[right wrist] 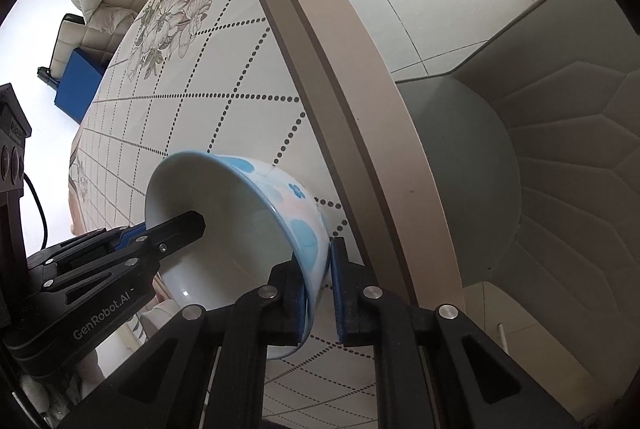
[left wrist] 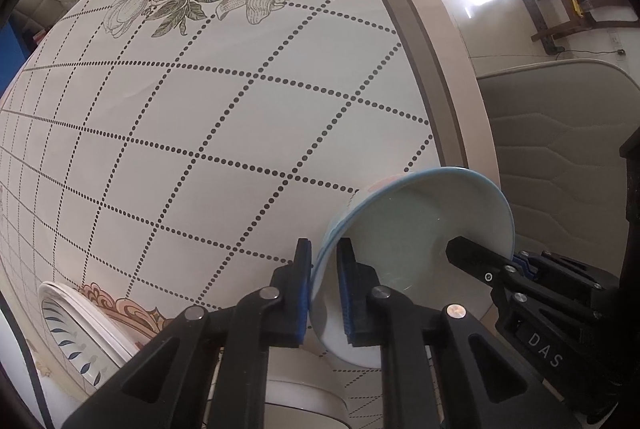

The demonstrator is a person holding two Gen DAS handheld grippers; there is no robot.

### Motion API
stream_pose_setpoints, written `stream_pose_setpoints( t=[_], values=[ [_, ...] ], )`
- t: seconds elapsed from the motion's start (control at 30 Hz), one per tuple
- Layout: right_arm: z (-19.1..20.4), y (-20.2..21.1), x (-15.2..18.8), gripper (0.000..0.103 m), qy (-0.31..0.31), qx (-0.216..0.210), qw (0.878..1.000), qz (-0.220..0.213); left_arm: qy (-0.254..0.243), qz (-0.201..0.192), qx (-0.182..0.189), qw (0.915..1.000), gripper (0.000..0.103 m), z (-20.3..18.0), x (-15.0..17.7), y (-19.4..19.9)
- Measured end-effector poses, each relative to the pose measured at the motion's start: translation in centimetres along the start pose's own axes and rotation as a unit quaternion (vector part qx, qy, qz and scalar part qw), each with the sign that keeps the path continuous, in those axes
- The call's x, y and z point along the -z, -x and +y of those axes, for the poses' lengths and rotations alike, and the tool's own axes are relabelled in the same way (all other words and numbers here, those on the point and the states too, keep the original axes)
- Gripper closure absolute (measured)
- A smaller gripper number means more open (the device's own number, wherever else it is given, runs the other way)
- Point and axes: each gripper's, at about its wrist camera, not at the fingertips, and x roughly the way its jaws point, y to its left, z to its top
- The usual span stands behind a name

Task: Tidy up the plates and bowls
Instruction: 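Carry the blue-dotted bowl with both grippers and lower it onto the bowl stack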

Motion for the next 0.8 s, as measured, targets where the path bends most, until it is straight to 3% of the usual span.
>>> stream_pose_setpoints(
  t=[0.43, 0.8],
  values=[
    [1.0, 3.3, 0.8, 0.093, -0.002, -0.016, 1.0, -0.007, -0.004, -0.036, 0.005, 0.9993, 0.092, 1.5, 1.8, 3.9],
    [5.4, 7.0, 5.5, 0.093, 0.04, -0.017, 0.999, -0.021, 0.003, -0.066, 0.011, 0.9978, 0.092, 5.0, 7.7, 8.2]
  ],
)
